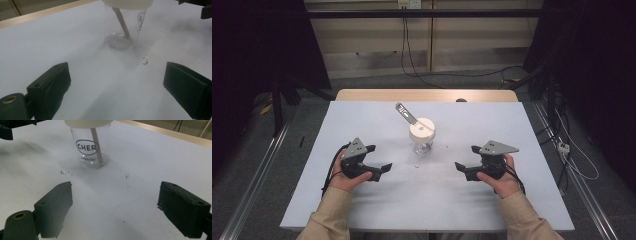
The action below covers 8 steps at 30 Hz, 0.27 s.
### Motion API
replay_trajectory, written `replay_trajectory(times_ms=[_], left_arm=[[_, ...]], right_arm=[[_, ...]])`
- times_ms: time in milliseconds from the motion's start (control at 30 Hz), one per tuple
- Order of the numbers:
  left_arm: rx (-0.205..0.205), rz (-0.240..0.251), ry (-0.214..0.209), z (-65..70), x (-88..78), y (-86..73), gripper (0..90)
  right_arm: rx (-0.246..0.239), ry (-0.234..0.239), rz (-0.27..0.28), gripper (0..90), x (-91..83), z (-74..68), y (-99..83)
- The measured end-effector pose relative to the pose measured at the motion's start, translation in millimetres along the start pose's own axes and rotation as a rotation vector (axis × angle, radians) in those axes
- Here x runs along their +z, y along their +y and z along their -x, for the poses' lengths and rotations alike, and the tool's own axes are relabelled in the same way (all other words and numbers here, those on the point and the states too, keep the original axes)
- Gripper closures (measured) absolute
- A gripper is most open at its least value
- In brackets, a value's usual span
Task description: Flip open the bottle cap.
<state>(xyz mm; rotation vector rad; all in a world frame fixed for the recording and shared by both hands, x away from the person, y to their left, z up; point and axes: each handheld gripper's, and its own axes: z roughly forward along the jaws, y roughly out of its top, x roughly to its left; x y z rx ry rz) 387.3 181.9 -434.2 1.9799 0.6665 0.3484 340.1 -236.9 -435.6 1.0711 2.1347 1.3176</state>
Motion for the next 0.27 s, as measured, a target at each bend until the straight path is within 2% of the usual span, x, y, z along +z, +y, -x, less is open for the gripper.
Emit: replay_trajectory(times_ms=[100,267], left_arm=[[-0.016,-0.001,0.009,-2.0,-5.9,-5.3,6.9],[-0.018,-0.011,0.02,-4.6,-14.2,-12.6,6.8]], right_arm=[[0.001,-0.009,0.001,12.1,-6.9,1.3,-5.5],[0.006,-0.009,0.009,11.3,-17.7,1.1,-14.9]])
